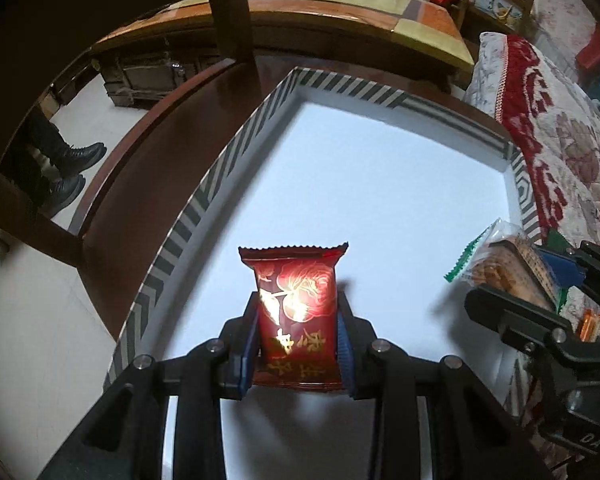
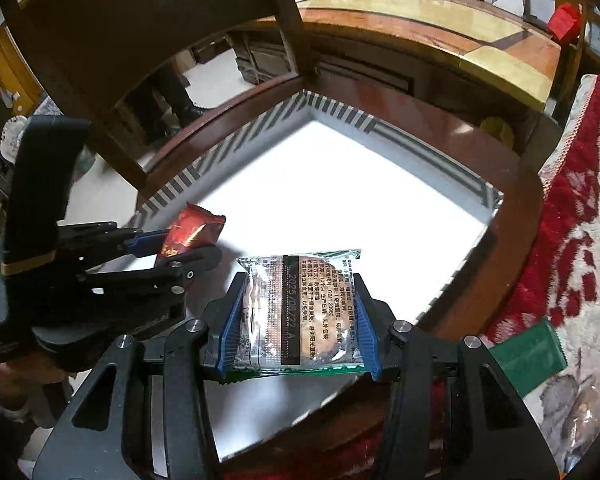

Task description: Organize snacks

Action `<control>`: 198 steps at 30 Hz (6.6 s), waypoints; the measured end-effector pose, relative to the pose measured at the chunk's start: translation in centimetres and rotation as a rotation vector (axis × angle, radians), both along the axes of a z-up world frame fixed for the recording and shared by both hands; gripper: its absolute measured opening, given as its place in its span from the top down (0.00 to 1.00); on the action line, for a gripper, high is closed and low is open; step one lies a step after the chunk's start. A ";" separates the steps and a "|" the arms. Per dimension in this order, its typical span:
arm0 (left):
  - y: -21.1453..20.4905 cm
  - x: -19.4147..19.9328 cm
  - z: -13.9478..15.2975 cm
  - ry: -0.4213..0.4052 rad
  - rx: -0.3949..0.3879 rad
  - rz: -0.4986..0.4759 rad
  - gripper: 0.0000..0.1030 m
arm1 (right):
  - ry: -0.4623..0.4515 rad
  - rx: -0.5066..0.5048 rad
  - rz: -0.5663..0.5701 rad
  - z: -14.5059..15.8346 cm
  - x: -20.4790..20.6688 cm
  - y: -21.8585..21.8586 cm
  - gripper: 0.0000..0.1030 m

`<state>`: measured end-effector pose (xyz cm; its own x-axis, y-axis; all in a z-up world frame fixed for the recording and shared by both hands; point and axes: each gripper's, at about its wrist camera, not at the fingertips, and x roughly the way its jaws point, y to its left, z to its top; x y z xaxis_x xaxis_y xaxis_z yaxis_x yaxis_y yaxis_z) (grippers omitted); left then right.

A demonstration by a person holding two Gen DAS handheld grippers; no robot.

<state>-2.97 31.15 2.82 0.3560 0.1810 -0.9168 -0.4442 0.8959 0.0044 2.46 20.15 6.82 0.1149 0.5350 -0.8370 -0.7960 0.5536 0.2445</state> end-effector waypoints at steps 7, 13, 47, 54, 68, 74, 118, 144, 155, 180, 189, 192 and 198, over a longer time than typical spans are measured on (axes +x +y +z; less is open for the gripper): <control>0.1 -0.2 -0.5 0.014 0.020 0.028 0.63 | 0.001 -0.022 -0.006 -1.3 0.1 0.5 0.52; 0.2 -0.8 -0.2 0.003 0.017 0.050 0.36 | -0.006 -0.014 0.016 -0.8 -0.3 0.0 0.49; -17.8 2.8 5.7 -0.128 -0.042 -0.312 0.18 | -0.027 0.084 -0.466 3.1 -1.7 -30.3 0.49; -20.1 7.9 3.6 -0.099 -0.139 -0.539 0.18 | -0.001 0.109 -0.527 2.3 -1.2 -33.3 0.49; -21.4 12.9 -0.9 0.039 -0.163 -0.699 0.19 | 0.035 0.124 -0.554 1.0 0.8 -34.4 0.49; -21.4 13.1 -1.2 0.032 -0.257 -0.709 0.51 | 0.037 0.143 -0.548 1.4 1.7 -34.0 0.49; -21.1 13.0 -0.5 -0.024 -0.164 -0.450 0.55 | 0.004 0.056 -0.512 -0.5 8.8 -28.3 0.16; -20.9 10.1 1.9 -0.093 -0.144 -0.393 0.55 | 0.036 0.126 -0.495 0.2 8.0 -28.2 0.68; -20.3 5.3 5.3 -0.137 -0.033 -0.360 0.55 | 0.032 0.196 -0.470 2.8 4.5 -27.6 0.68; -14.8 -2.5 8.3 -0.222 0.040 -0.198 0.55 | 0.031 0.204 -0.277 5.4 -1.4 -19.9 0.68; -12.5 -3.8 8.1 -0.219 0.052 -0.144 0.55 | 0.024 0.203 -0.205 6.1 -2.5 -17.2 0.68; -11.4 -4.3 8.0 -0.221 0.051 -0.122 0.55 | 0.022 0.200 -0.185 6.3 -2.7 -16.3 0.68; -8.9 -5.2 7.8 -0.219 0.053 -0.061 0.55 | 0.021 0.190 -0.139 6.4 -3.2 -14.3 0.68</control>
<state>-8.20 22.24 10.64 0.5567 0.1994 -0.8064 -0.3851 0.9221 -0.0379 -0.76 5.86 13.24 0.1824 0.6634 -0.7257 -0.7090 0.6001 0.3704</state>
